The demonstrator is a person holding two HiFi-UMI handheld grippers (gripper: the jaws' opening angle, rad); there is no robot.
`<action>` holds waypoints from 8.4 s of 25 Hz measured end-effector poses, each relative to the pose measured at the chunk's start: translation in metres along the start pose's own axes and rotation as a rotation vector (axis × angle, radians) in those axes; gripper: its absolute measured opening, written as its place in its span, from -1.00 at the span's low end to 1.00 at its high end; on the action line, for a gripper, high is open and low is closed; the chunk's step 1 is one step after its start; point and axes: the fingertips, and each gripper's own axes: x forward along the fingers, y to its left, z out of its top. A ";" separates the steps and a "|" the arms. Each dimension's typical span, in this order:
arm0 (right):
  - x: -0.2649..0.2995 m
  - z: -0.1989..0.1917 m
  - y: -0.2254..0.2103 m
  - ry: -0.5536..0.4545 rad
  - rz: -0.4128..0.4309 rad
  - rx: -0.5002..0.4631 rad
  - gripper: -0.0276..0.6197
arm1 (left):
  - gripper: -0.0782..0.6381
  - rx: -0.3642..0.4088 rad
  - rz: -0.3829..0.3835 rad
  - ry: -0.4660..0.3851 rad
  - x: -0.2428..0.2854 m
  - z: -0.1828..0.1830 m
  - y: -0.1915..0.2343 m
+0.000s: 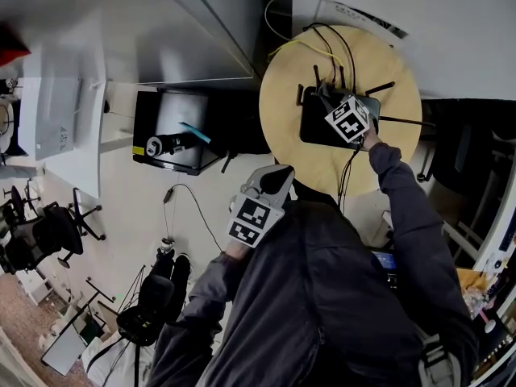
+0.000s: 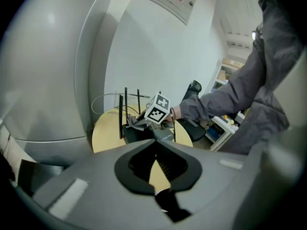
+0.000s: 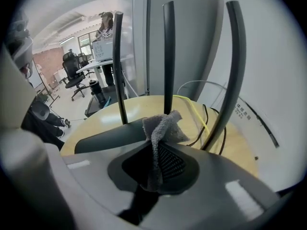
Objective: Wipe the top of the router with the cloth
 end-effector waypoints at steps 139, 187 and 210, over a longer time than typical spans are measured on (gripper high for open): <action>-0.073 -0.120 -0.023 0.085 -0.143 0.037 -0.83 | -0.78 0.064 -0.091 0.092 0.022 -0.005 -0.019; -0.098 -0.158 0.003 0.162 -0.174 0.025 -0.83 | -0.78 0.097 -0.129 0.106 0.035 0.004 -0.020; -0.094 -0.192 -0.036 0.073 -0.185 0.213 -0.83 | -0.78 0.135 -0.150 0.120 0.030 0.000 -0.023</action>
